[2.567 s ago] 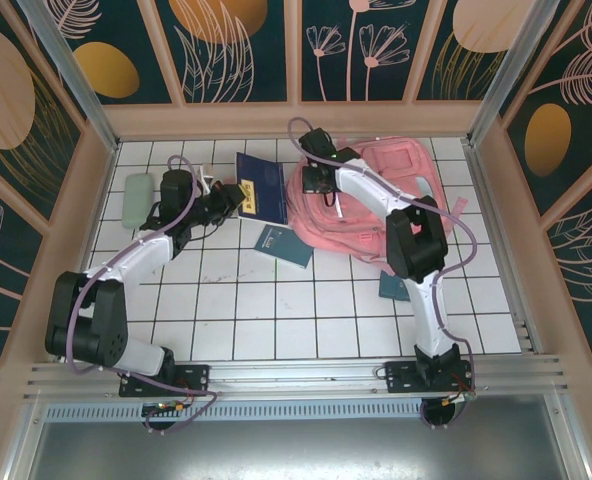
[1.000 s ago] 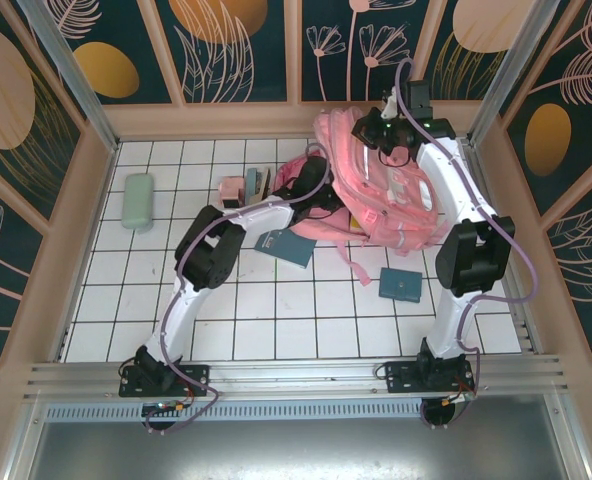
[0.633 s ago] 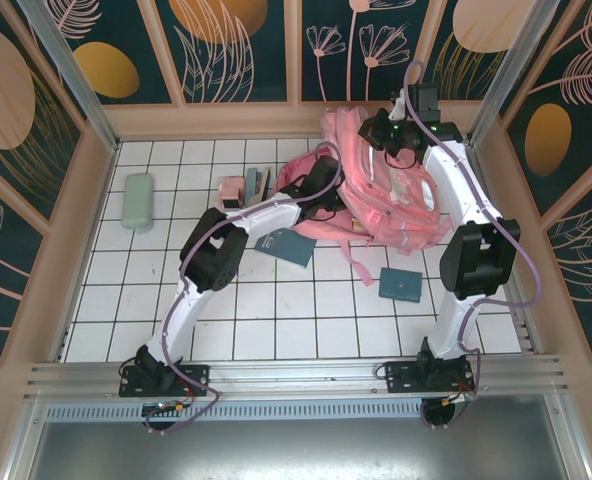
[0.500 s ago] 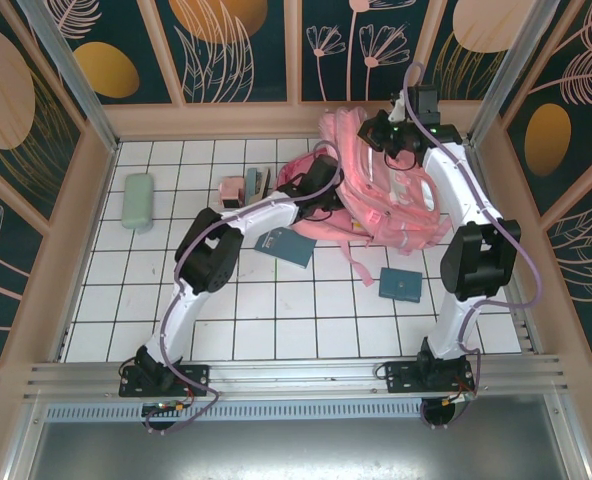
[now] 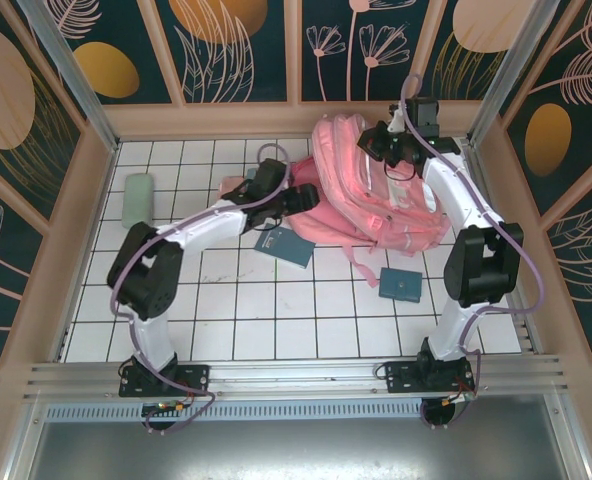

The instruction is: Pack the student bag

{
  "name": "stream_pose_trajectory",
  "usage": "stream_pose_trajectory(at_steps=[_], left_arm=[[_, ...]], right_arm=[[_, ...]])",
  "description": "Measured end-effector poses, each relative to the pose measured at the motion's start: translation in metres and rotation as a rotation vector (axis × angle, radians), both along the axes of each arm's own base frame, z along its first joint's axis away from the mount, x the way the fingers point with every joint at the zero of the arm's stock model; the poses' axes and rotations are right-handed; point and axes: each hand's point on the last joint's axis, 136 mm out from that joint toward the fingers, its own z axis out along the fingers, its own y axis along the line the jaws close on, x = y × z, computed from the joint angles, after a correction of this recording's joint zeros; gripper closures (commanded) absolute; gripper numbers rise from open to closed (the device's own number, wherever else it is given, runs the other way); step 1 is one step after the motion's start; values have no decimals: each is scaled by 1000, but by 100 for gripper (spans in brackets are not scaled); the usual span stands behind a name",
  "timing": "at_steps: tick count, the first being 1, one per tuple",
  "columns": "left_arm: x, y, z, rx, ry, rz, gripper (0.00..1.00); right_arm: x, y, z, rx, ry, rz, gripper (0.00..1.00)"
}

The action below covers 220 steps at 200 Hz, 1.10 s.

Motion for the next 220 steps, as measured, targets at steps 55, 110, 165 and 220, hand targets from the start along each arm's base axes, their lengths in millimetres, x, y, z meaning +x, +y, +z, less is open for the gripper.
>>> stream_pose_trajectory(at_steps=[55, 110, 165, 220], left_arm=[[-31, 49, 19, 40, -27, 67, 17], [-46, 105, -7, 110, 32, 168, 13], [-45, 159, -9, 131, 51, 284, 5], [-34, 194, 1, 123, 32, 361, 3]], right_arm=[[-6, 6, -25, -54, 16, 12, 80], [-12, 10, -43, -201, 13, -31, 57], [-62, 53, -33, -319, -53, 32, 55], [-134, 125, -110, -398, 51, 251, 57]])
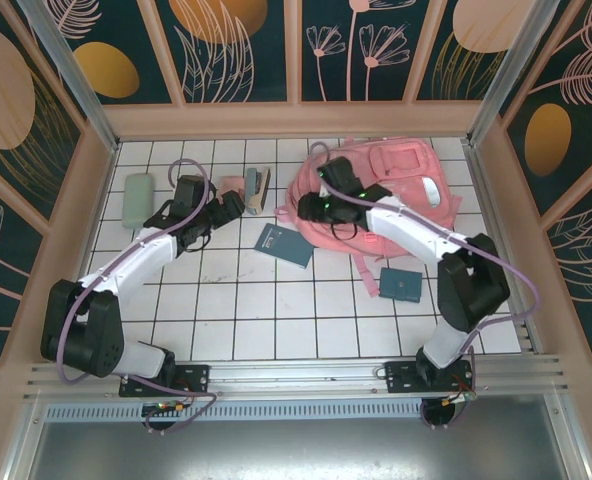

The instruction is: Pack the student bag

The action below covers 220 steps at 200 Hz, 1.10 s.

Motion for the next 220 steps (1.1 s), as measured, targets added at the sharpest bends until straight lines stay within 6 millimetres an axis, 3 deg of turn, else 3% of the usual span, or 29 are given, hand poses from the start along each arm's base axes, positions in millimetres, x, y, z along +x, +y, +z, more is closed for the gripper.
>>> stream_pose_trajectory(at_steps=[41, 83, 115, 145, 167, 196, 220], left_arm=[[1, 3, -7, -18, 25, -10, 4], [-2, -1, -11, -29, 43, -33, 5], [-9, -6, -25, -47, 85, -63, 7], [-15, -11, -39, -59, 126, -92, 9], [-17, -16, -46, -73, 146, -120, 16], [-15, -26, -63, -94, 173, -174, 30], [-14, -32, -86, -94, 224, -207, 34]], right_arm=[[-22, 34, -63, -66, 94, 81, 60], [-33, 42, -108, -124, 160, 111, 60], [-31, 53, -107, -109, 142, 125, 61], [-33, 78, -106, -99, 114, 175, 61], [-40, 96, -106, -99, 95, 222, 60], [-44, 102, -104, -100, 89, 241, 58], [-43, 100, -102, -106, 88, 233, 55]])
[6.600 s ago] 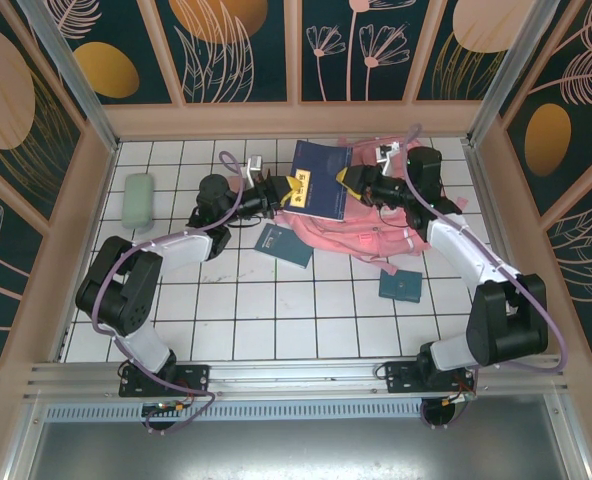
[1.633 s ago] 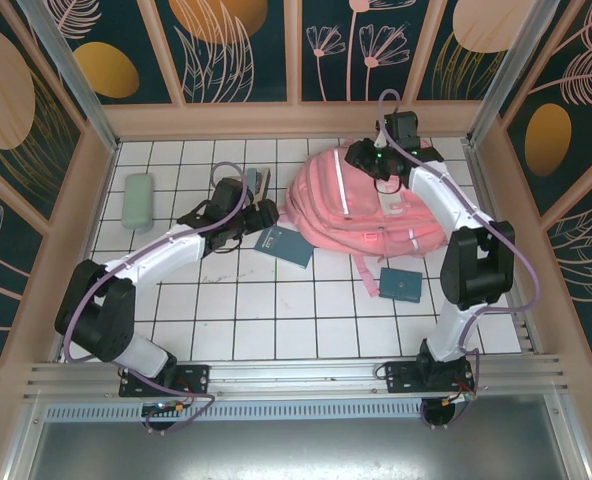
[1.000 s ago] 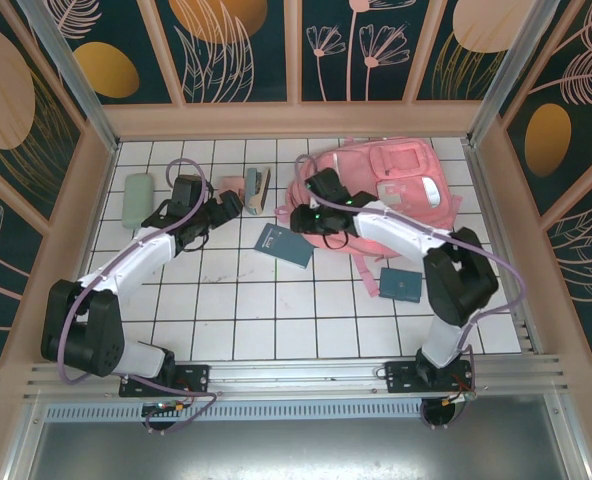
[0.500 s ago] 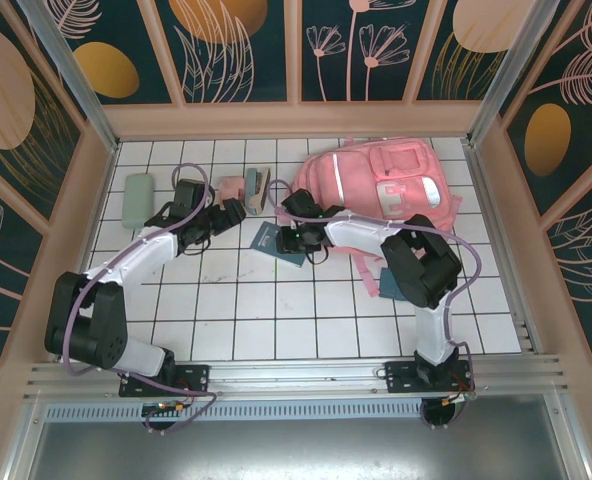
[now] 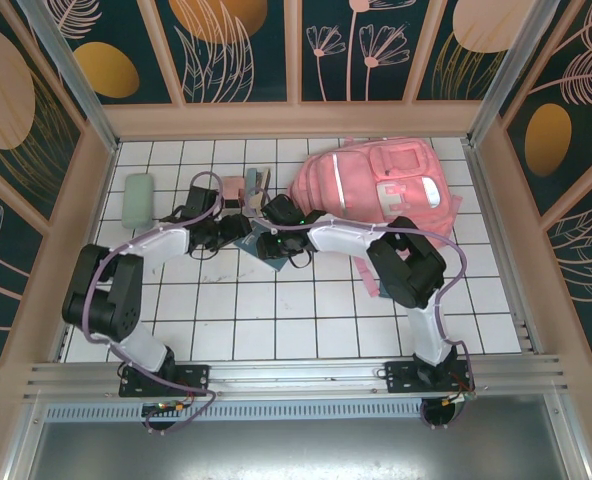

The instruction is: Pack the student bag

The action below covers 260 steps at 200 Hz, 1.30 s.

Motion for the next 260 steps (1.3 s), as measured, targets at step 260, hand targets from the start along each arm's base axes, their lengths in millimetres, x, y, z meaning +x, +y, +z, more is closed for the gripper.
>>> stream_pose_trajectory(at_steps=[260], left_arm=[[-11, -13, -32, -110, 4, -49, 58]], right_arm=[[8, -50, 1, 344, 279, -407, 48]])
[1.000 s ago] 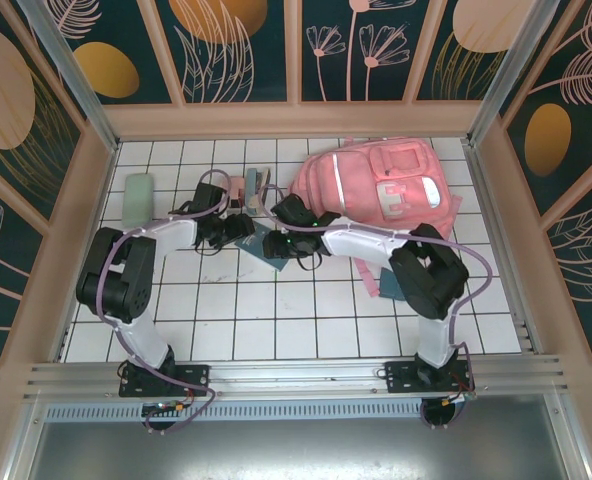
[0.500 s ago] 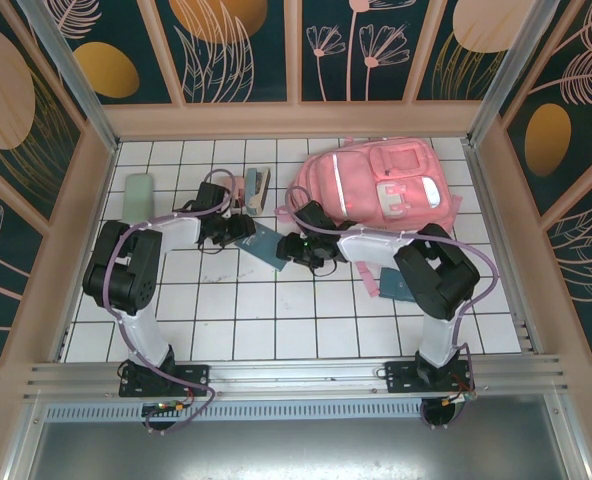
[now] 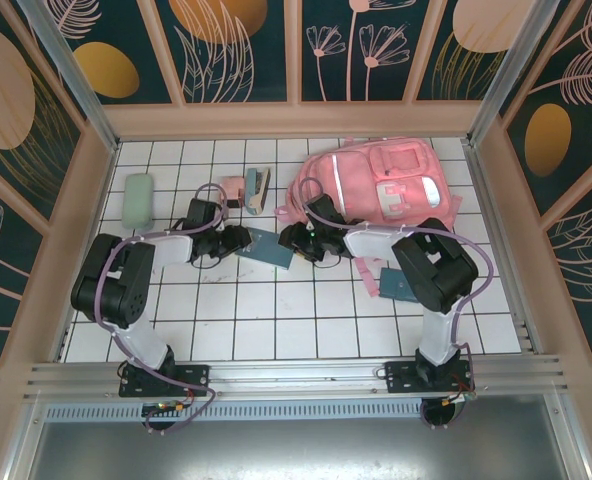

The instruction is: Pack the student bag

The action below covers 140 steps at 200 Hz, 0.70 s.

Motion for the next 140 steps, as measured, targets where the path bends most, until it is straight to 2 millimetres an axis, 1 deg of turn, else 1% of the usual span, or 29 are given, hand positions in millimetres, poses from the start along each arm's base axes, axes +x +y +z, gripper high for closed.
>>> stream_pose_trajectory(at_steps=[29, 58, 110, 140], left_arm=[[-3, -1, -1, -10, 4, 13, 60], [-5, -3, -1, -17, 10, 21, 60], [-5, -3, -1, -15, 10, 27, 61], [-5, -3, -1, -19, 10, 34, 61]], right_arm=[[-2, -2, -9, -89, 8, -12, 47], [-10, -2, -14, -174, -7, -4, 46], [-9, 1, -16, -176, 28, 8, 48], [-9, 4, -12, -120, 50, 15, 48]])
